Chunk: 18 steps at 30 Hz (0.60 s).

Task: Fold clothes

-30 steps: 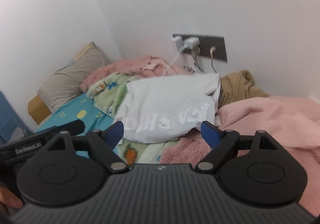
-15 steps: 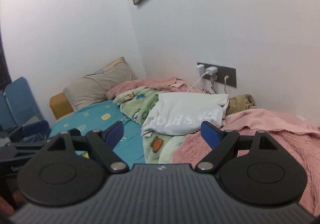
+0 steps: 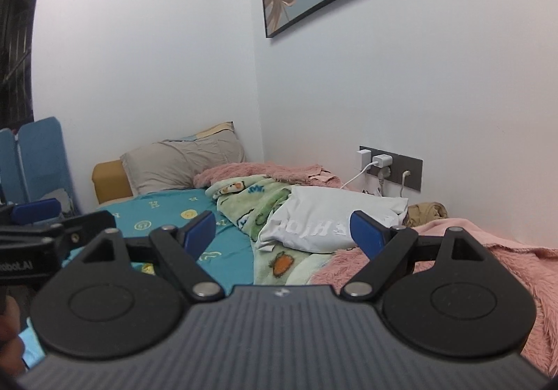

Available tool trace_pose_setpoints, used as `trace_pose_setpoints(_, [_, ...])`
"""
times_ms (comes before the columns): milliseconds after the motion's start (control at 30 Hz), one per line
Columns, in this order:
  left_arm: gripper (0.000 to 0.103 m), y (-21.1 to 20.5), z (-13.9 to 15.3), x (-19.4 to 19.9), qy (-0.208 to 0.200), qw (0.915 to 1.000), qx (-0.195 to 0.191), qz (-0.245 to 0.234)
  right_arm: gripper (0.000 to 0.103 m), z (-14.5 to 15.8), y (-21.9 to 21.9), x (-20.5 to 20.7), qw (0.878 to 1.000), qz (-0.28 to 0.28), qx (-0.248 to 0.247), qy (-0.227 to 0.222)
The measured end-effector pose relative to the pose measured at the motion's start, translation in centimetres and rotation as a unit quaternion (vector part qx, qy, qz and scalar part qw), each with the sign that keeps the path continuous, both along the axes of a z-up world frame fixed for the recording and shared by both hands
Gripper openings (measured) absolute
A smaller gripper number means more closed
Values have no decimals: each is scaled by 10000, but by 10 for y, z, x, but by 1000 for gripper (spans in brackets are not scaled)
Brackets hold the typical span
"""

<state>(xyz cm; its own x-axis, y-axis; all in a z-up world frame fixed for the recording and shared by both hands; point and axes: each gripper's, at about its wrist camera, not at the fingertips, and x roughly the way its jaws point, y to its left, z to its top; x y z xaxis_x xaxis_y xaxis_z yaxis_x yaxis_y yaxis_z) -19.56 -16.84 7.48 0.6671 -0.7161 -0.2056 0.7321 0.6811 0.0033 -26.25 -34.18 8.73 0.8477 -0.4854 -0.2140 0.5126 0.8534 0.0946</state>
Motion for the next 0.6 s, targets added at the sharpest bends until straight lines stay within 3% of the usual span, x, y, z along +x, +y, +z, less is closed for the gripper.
trace_pose_setpoints(267, [103, 14, -8, 14, 120, 9999, 14, 102, 86, -5, 7, 11, 9998, -171, -44, 41])
trace_pose_setpoints(600, [103, 19, -5, 2, -54, 10000, 24, 53, 86, -9, 17, 5, 9996, -199, -137, 152])
